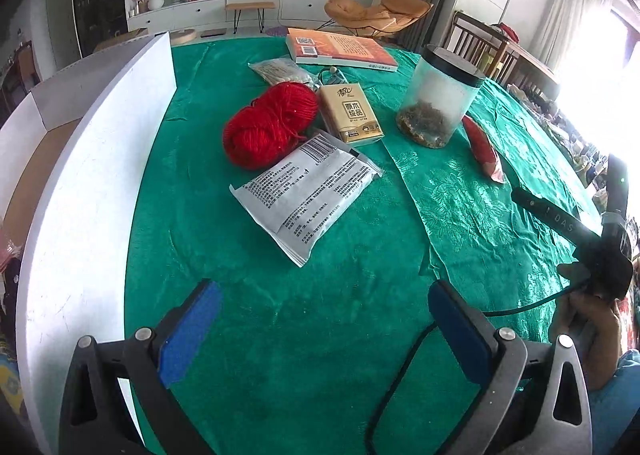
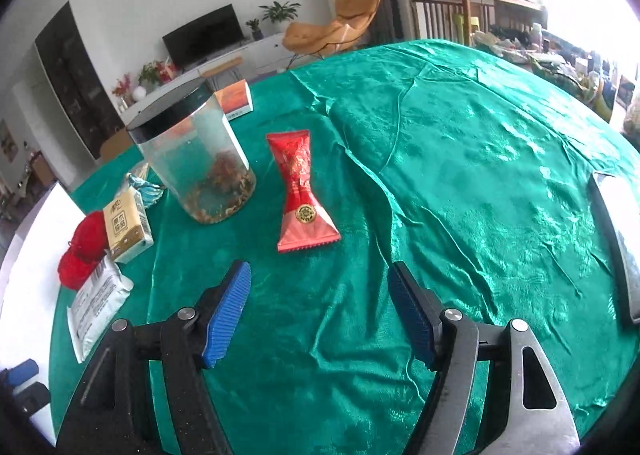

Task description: Organize soft objects

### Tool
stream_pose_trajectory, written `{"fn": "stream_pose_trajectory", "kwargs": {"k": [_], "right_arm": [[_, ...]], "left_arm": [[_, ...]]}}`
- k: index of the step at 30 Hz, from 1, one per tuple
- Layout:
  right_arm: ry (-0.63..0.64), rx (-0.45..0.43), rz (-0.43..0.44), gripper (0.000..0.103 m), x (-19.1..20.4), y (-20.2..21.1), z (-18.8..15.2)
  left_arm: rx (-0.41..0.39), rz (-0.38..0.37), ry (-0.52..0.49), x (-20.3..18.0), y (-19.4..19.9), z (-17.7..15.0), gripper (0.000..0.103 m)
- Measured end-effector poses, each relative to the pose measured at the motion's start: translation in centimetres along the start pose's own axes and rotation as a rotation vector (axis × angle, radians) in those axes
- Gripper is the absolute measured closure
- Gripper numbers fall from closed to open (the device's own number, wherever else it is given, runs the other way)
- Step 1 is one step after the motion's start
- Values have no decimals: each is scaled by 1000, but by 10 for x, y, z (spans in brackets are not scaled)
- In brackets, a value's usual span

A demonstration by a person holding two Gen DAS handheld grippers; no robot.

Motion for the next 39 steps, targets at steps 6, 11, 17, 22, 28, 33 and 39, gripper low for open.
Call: {"fn": "stream_pose_trajectory", "kwargs": {"k": [6, 11, 17, 22, 28, 33, 39], "right_arm": [[25, 18, -22, 29, 4, -5, -8], [39, 26, -21, 29, 7, -7, -14], [25, 59, -20, 29, 5, -14, -18], [16, 61, -15, 29, 4, -13, -18], [16, 60, -15, 29, 4, -12, -19], [6, 48, 6, 29, 3, -8, -17], [-17, 22, 84, 28, 0, -7, 22]], "left_arm": [[-7, -8, -21, -4, 7, 0, 1], [6, -2, -49, -3, 9, 2, 1], [30, -18, -108, -6, 12, 24, 1], [20, -9, -197, -4, 13, 68, 1], [95, 62, -184, 21, -43, 113, 1], [140, 135, -144, 39, -101, 139, 1], [196, 68, 16, 66, -136, 142, 23]]}}
Point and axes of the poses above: each gripper's, at about its wrist camera, not at the fingertips, and y roughly against the way its jaws point, x to its left, z to its top, the point moved 2 cm from there along -y, roughly the way its jaws point, and after that the axes turned 3 degrees about -z, right-handed, at the moved point
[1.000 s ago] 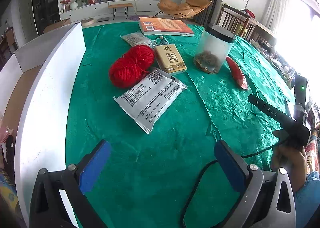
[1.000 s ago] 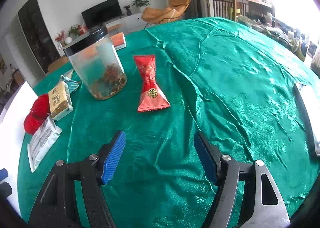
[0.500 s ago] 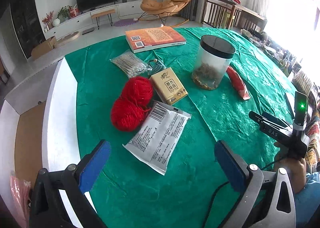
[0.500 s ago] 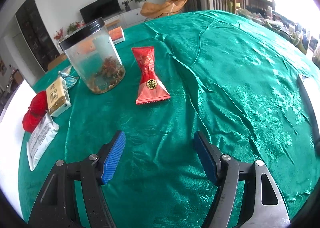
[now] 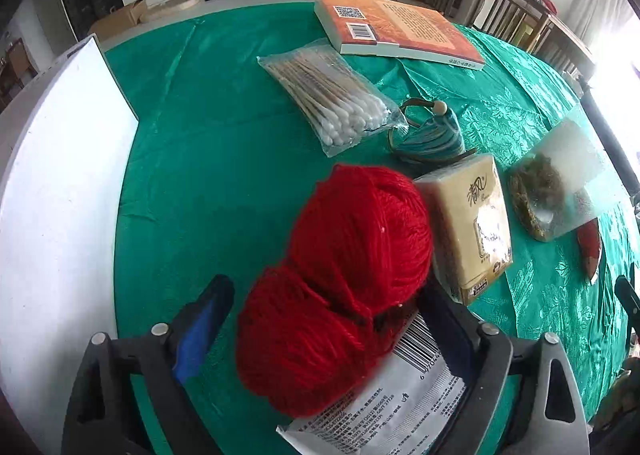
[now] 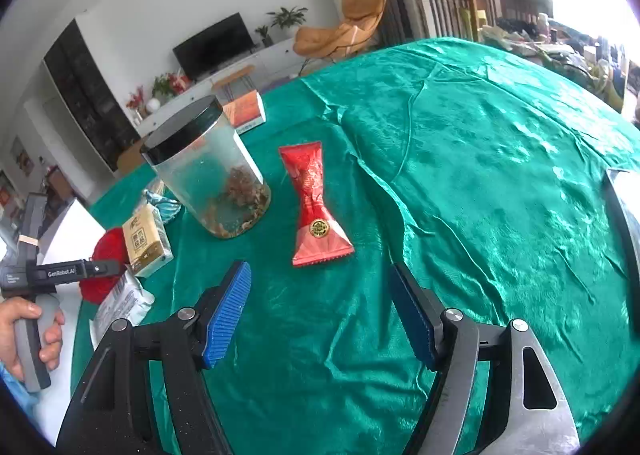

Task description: Organize soft objects

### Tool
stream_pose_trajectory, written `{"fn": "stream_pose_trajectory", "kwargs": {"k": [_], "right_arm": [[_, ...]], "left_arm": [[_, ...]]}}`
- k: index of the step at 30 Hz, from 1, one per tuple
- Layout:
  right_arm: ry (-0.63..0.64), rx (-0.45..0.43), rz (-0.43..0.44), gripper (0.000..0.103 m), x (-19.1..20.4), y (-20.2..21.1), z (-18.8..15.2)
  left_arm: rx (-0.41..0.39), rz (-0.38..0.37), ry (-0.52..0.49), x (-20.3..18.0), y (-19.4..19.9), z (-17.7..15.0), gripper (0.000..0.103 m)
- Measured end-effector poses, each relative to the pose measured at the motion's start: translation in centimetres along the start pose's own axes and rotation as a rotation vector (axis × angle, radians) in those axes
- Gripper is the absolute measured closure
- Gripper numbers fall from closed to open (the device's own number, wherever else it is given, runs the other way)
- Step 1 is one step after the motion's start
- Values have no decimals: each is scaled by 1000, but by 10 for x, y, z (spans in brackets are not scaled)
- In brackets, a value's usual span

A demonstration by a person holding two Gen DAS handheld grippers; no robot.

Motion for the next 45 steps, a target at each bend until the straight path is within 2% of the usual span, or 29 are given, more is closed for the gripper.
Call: {"fn": "stream_pose_trajectory", "kwargs": {"k": [1, 3, 5, 6, 7, 11, 16, 20, 23, 26, 30, 34, 38, 42, 44, 45], "right_arm": [[34, 31, -6, 28, 5, -11, 11], [96, 91, -16, 28, 15, -37, 30], [132, 152, -23, 34, 21, -64, 40], [150, 182, -25, 59, 24, -76, 42], [175, 209, -45, 77, 27, -85, 43], [187, 184, -56, 78, 25, -81, 49], [133, 57, -35, 78, 21, -38, 86], [169, -6, -9, 78, 39, -1, 113], [195, -40, 50, 78, 64, 28, 122], [231, -69, 129, 78, 99, 58, 121], [310, -107, 246, 78, 163, 100, 106], [388, -93, 405, 78, 235, 135, 80], [452, -17, 573, 78, 313, 154, 37], [510, 107, 699, 78, 384, 150, -14], [548, 174, 742, 77, 410, 141, -42], [571, 215, 756, 75, 422, 135, -58]], "left_arm": [[4, -17, -1, 0, -2, 0, 37], [-3, -40, 1, 0, -1, -1, 45], [-21, -48, -15, -3, 4, -1, 51], [-28, -51, -16, -5, 7, 0, 53], [-40, -57, -12, -6, 12, 0, 53], [-120, -113, 20, -3, 47, 5, 53], [-216, -189, 31, 0, 109, 1, 53], [-291, -217, 39, 13, 160, -12, 53], [-331, -213, 63, 36, 195, -29, 53], [-357, -167, 85, 66, 223, -52, 53], [-372, -50, 127, 116, 252, -91, 53], [-361, 37, 212, 169, 272, -141, 53], [-349, 113, 303, 213, 284, -187, 53], [-349, 196, 375, 242, 291, -223, 50], [-338, 268, 413, 254, 288, -239, 41], [-329, 291, 427, 259, 285, -243, 26]]}}
Point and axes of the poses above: each gripper's, at about its wrist camera, not at the fingertips, and y roughly against the way its jaws point, x to its left, z to its top, the point moved 2 cm from there along -y, roughly the way its jaws point, and after that the axes turned 3 degrees about -z, right-handed, at the moved point
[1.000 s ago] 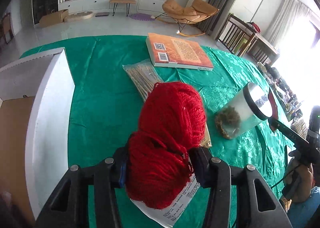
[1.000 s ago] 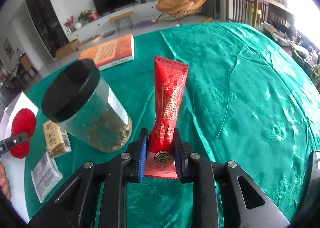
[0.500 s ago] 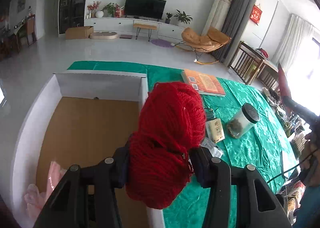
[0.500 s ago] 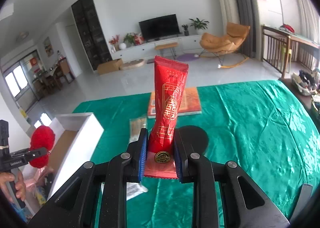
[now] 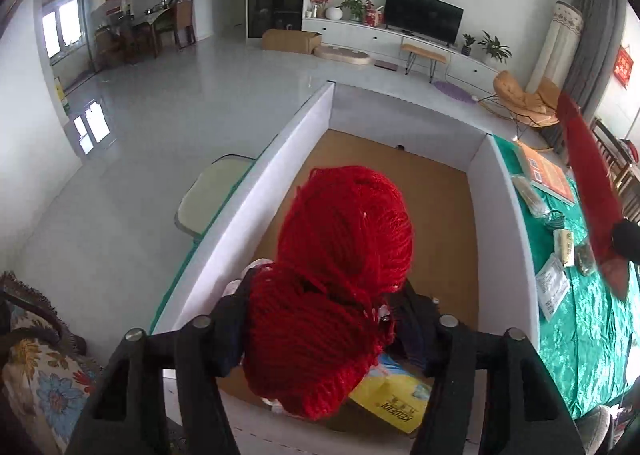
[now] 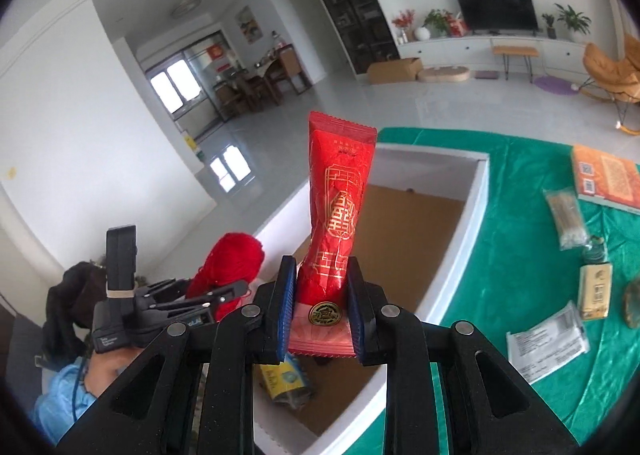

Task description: Organize soft objects

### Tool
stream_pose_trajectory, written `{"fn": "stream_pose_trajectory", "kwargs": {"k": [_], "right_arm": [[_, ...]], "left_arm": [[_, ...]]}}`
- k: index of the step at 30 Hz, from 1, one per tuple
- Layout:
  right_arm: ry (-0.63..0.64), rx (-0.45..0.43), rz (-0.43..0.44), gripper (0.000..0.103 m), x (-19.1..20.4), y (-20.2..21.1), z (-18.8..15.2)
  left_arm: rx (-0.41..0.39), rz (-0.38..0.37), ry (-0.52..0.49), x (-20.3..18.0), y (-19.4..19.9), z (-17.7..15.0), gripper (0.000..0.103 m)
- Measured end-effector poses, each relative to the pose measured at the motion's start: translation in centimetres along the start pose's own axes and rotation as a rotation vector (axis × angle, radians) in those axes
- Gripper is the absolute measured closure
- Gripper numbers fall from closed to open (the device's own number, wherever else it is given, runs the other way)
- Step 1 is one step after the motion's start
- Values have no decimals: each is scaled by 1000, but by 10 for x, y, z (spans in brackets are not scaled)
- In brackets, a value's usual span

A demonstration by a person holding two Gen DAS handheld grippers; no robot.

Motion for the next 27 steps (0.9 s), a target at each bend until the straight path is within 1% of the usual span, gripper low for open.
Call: {"fn": "stream_pose_trajectory", "kwargs": {"k": [1, 2, 3, 4, 6, 8, 10, 11, 12, 14, 16, 18, 20, 21, 23, 25, 27], "right_arm": [[0, 41, 18, 59, 4, -14, -6], [-9, 73, 32, 45, 6, -24, -12], [-17, 80, 40, 30, 4, -27, -18], [-18, 66, 26, 31, -2, -26, -23], [-13, 45, -39, 31, -16, -20, -35], [-10, 25, -126, 31, -37, -11, -46], [1, 1, -229, 31, -62, 4, -59], [6, -11, -288, 30, -77, 11, -67], [4, -23, -350, 28, -92, 18, -77], [-18, -38, -480, 26, -125, 33, -102], [-74, -14, -600, 26, -162, 44, -129], [-161, 9, -674, 26, -201, 55, -155], [-251, 17, -739, 26, -237, 69, -179], [-293, 15, -768, 26, -252, 78, -188], [-361, 2, -817, 26, -276, 93, -205], [-412, -19, -845, 26, -291, 104, -217], [-481, -54, -840, 26, -300, 115, -224]], "left_arm": [[-1, 16, 8, 4, -3, -3, 13], [-8, 28, 16, 5, -4, -5, 10], [-21, 34, 18, 4, -4, -7, 9], [-31, 27, 16, 0, -4, -8, 9], [-44, -7, 9, -11, -4, -9, 9], [-61, -62, 0, -30, -2, -8, 9], [-79, -134, -20, -56, 4, -8, 9], [-85, -175, -36, -72, 7, -9, 9], [-88, -219, -59, -91, 10, -10, 9], [-82, -309, -125, -136, 15, -12, 9], [-73, -387, -208, -181, 20, -23, 9], [-44, -455, -279, -226, 21, -36, 9], [8, -523, -337, -269, 16, -54, 9], [35, -542, -362, -288, 10, -65, 9], [85, -551, -407, -320, -4, -85, 9], [121, -536, -433, -344, -22, -103, 9], [145, -504, -428, -355, -42, -116, 9]]}}
Point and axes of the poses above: each gripper's, at about its wrist camera, not at the fingertips, and y roughly against the way its jaws point, x to its left, z to its top, the point moved 2 cm from there along -y, roughly the way its jaws point, and after that the axes turned 3 degrees about -z, right-handed, at the moved point
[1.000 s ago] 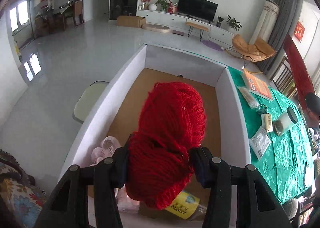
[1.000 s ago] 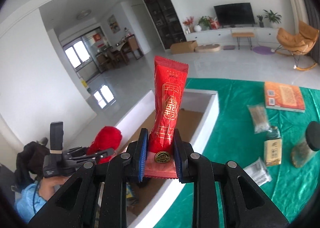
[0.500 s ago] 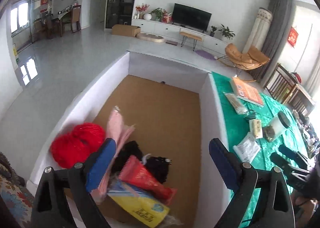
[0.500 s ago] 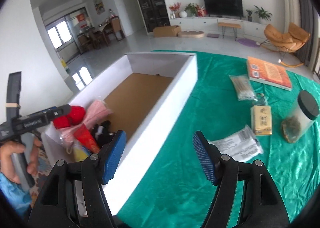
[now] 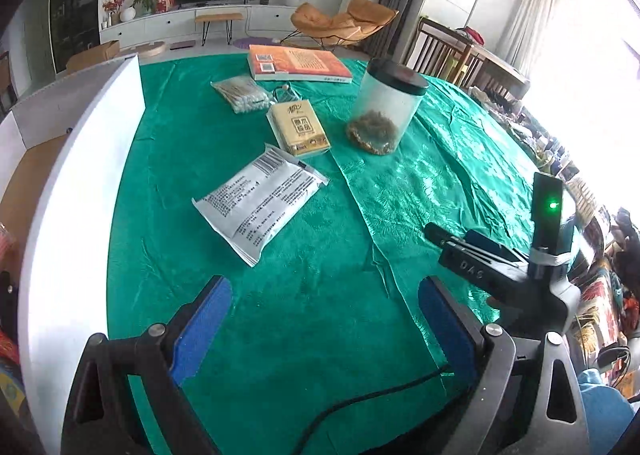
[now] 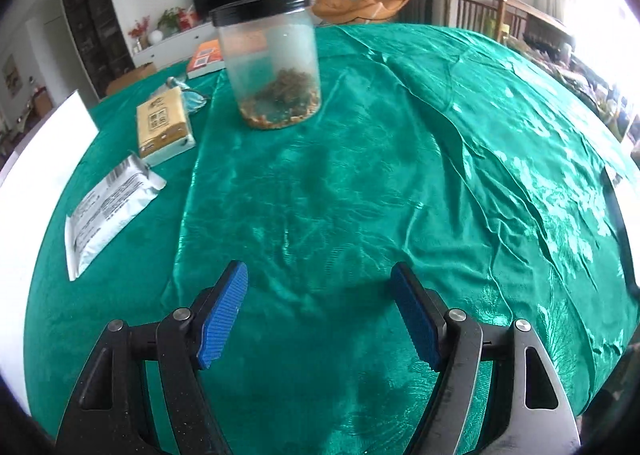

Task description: Organize soft objects

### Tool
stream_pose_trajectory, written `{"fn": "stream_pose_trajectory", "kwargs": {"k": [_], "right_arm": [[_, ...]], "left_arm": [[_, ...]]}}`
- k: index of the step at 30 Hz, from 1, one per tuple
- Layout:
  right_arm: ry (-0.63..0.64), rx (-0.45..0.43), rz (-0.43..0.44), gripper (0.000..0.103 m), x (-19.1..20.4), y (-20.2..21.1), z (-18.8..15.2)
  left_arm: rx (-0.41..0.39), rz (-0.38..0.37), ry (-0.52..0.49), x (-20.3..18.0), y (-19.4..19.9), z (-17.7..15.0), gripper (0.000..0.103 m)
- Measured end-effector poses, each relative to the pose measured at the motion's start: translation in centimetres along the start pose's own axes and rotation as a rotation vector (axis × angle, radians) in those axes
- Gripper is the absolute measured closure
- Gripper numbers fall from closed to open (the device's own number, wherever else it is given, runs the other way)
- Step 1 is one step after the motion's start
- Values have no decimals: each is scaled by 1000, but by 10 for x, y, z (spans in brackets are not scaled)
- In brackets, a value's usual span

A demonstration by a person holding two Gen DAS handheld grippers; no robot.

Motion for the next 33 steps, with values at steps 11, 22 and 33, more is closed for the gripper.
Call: {"fn": "stream_pose_trajectory", "kwargs": {"k": [11, 22, 33], "right_arm": [[-38, -37, -3, 23, -6, -4, 1], [3, -27, -41, 22, 0, -6, -1], [22, -19, -52, 19, 3, -6, -1]], "left_arm": [[22, 130, 31, 41, -68, -15, 9], [38, 189, -91, 32, -80, -18, 0], [37, 188, -93, 32, -80, -18, 0]]}}
Point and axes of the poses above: each gripper's, at about its wrist camera, not at the fingertips, and y roughly against the way its jaws point, x to its left, z to its top, the point moved 2 cm from there along -y, roughly the way its jaws point, and after that the axes turned 3 degrees about -z, right-handed, at the moved point
